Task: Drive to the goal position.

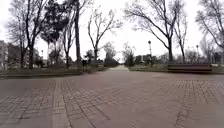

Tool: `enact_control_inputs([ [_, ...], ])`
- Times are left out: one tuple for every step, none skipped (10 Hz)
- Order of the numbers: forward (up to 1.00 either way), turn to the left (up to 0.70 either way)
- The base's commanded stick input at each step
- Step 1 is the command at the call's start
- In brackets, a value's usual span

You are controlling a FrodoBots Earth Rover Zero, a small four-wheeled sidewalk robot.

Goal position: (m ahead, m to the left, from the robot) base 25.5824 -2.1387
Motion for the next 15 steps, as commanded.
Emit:
enact_control_inputs([
  [0.70,0.00],
  [0.70,0.00],
  [0.70,0.00],
  [0.70,0.00],
  [0.70,0.00],
  [0.70,0.00],
  [0.70,0.00],
  [0.70,0.00],
  [0.70,0.00],
  [0.70,0.00],
  [0.70,0.00],
  [0.70,0.00],
  [0.70,0.00],
  [0.70,0.00],
  [0.70,0.00],
])
